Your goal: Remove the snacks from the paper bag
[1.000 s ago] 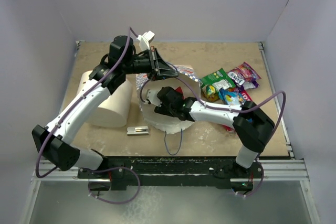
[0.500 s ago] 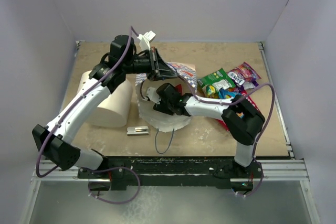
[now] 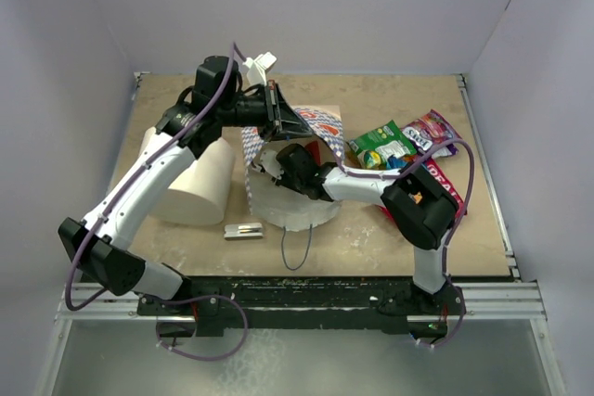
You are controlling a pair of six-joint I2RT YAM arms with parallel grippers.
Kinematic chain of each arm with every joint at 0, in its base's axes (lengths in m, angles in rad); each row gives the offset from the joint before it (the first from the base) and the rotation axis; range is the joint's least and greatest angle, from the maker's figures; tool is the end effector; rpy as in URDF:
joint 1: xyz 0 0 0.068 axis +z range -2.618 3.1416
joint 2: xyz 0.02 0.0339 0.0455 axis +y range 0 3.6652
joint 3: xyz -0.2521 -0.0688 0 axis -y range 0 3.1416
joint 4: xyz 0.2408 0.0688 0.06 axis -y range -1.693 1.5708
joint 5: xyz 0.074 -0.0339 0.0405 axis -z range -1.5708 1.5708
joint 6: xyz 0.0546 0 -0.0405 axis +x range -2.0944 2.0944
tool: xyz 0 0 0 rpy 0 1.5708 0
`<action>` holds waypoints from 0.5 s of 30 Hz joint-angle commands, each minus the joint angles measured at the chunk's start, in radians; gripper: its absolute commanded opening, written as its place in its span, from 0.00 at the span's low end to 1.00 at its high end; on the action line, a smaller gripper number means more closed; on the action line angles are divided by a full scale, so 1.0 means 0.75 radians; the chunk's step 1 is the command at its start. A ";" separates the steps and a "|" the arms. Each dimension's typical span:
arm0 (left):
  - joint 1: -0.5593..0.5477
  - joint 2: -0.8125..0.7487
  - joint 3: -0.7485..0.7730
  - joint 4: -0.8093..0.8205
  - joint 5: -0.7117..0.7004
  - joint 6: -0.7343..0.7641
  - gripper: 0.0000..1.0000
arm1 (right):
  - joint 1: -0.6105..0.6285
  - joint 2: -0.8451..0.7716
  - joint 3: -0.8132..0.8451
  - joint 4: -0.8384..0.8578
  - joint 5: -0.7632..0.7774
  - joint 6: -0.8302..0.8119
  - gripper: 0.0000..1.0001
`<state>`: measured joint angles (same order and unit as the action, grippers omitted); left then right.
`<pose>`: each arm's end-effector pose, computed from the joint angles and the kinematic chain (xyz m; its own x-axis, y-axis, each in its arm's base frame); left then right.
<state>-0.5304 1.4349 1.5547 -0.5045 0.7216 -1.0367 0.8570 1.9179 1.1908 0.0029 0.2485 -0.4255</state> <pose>0.2615 -0.1952 0.4085 -0.9463 -0.1941 -0.2585 0.1836 0.3354 -0.9240 0.2855 0.3091 0.1512 -0.1425 -0.7756 -0.6150 -0.7365 0.4981 -0.4576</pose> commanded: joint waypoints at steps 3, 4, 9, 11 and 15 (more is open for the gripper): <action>0.027 0.010 0.082 -0.032 0.032 0.065 0.00 | -0.003 -0.095 -0.003 0.010 -0.027 0.095 0.27; 0.036 0.007 0.079 -0.033 0.030 0.078 0.00 | -0.003 -0.119 -0.029 0.031 -0.027 0.095 0.25; 0.061 0.005 0.065 -0.033 0.019 0.076 0.00 | 0.005 -0.250 -0.105 -0.009 -0.097 0.111 0.20; 0.065 -0.008 0.049 -0.031 0.001 0.072 0.00 | 0.011 -0.301 -0.145 -0.030 -0.137 0.113 0.18; 0.071 -0.019 0.028 0.018 -0.002 0.026 0.00 | 0.015 -0.393 -0.206 -0.065 -0.159 0.132 0.14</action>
<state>-0.4843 1.4490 1.5692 -0.5484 0.7204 -1.0031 0.8597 1.6997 1.0710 -0.0227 0.1680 -0.3611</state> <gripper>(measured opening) 0.003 0.144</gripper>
